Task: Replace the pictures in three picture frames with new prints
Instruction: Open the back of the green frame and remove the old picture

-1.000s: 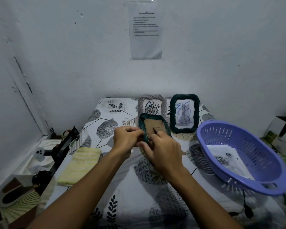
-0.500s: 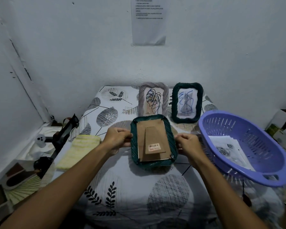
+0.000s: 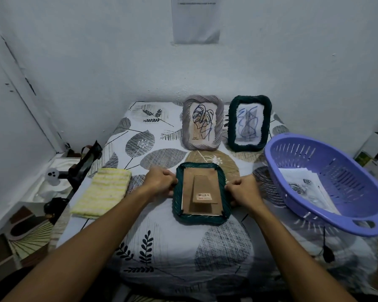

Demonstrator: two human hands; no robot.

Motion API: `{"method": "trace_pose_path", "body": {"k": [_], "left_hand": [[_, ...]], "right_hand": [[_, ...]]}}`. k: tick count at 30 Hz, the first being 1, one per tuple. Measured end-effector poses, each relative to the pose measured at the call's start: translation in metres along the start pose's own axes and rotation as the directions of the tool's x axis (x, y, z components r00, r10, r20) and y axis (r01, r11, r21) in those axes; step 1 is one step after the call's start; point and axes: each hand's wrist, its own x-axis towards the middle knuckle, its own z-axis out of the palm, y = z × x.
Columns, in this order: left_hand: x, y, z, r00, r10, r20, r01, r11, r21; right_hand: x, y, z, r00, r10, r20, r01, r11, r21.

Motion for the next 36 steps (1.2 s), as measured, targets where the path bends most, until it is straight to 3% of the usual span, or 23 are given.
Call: {"method": "trace_pose_path", "body": {"k": [7,10,14,20,32,36], "left_hand": [[0.008,-0.003,-0.005,0.994,0.09,-0.055,-0.065,0.937,0.343],[0.009,-0.003,-0.006,0.994,0.093,-0.052,-0.068,0.929,0.363],[0.01,-0.003,-0.006,0.995,0.087,-0.055,-0.061,0.93,0.362],[0.014,-0.004,-0.008,0.994,0.099,-0.052,-0.072,0.921,0.384],[0.018,-0.003,-0.014,0.989,0.144,0.015,-0.133,0.865,0.483],[0.027,0.006,-0.019,0.936,0.333,0.112,-0.328,0.714,0.618]], "right_hand": [[0.006,0.002,0.009,0.999,-0.046,-0.025,0.04,0.978,-0.206],[0.003,-0.001,0.008,0.995,-0.098,-0.005,0.093,0.961,-0.26],[-0.012,-0.009,0.007,0.976,-0.126,0.178,0.171,0.95,-0.263],[-0.021,-0.003,0.016,0.981,-0.135,0.137,0.183,0.874,-0.449],[-0.023,-0.002,0.016,0.973,-0.195,0.125,0.231,0.848,-0.477],[0.001,-0.011,0.003,0.946,-0.321,0.04,0.315,0.887,-0.337]]}}
